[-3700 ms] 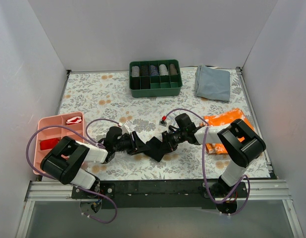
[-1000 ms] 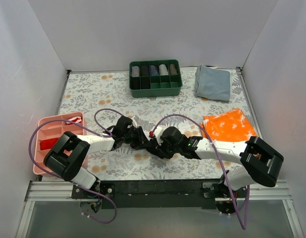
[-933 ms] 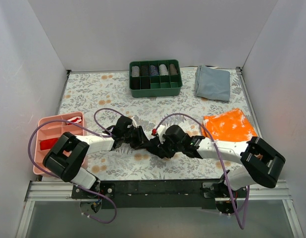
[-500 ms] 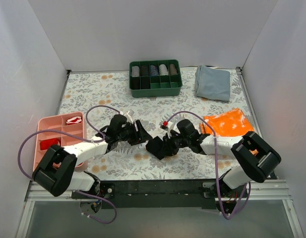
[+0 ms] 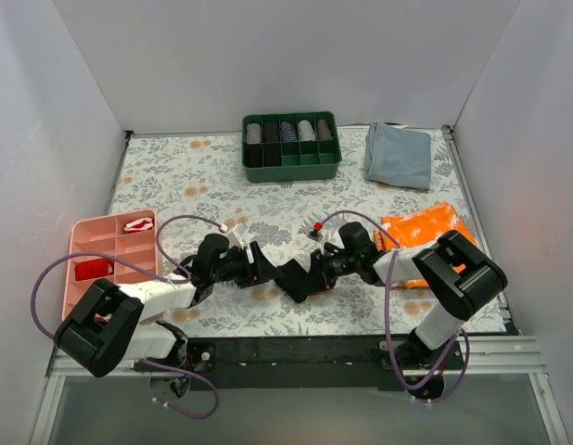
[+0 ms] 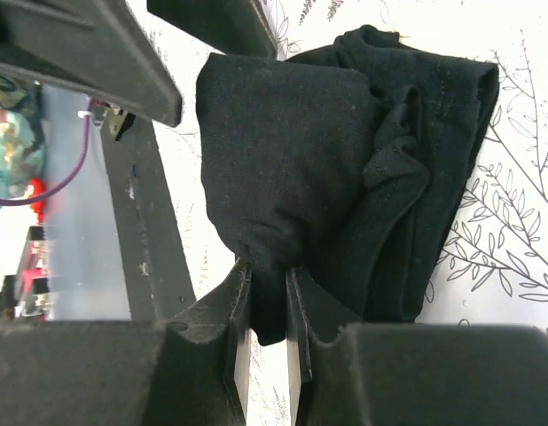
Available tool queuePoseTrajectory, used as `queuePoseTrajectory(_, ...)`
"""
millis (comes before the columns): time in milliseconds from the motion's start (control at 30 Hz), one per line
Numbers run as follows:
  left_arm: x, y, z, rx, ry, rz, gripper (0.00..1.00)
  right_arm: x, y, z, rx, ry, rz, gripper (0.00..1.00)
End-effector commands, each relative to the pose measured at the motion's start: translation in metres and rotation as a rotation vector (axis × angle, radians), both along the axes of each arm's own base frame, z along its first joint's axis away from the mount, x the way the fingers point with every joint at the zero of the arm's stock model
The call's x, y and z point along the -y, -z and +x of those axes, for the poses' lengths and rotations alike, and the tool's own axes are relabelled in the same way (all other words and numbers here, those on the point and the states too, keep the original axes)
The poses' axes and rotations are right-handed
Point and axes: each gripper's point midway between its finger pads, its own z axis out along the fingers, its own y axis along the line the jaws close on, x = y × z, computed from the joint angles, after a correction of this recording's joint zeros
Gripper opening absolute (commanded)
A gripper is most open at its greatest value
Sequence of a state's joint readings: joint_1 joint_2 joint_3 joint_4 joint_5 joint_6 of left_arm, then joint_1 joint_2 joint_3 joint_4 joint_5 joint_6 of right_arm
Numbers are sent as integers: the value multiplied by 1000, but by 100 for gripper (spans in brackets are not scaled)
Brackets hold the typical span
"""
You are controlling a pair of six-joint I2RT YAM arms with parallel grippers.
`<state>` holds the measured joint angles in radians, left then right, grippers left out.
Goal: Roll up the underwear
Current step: Roll the underwear to the center of the board.
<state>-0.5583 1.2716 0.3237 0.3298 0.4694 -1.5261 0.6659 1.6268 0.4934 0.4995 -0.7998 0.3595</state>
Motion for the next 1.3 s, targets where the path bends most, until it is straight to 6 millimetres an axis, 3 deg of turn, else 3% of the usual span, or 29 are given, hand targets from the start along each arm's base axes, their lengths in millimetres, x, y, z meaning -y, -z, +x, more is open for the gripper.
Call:
queuePoseTrajectory(0,2,-18,0,84,10,-69,63,14,25,-17,-135,27,-86,16)
queuePoseTrajectory(533,12,-12,1,70,25,-139,64,18,28,-12,-137,53,-115,17)
queuePoseTrajectory(1067,13,10,-2,25,1,-116,61,20,29,-11,-150,67,-118,17)
queuePoseTrajectory(1267,18,15,4,19,-22,-114,55,20,28,-14,-151,44,-110,18)
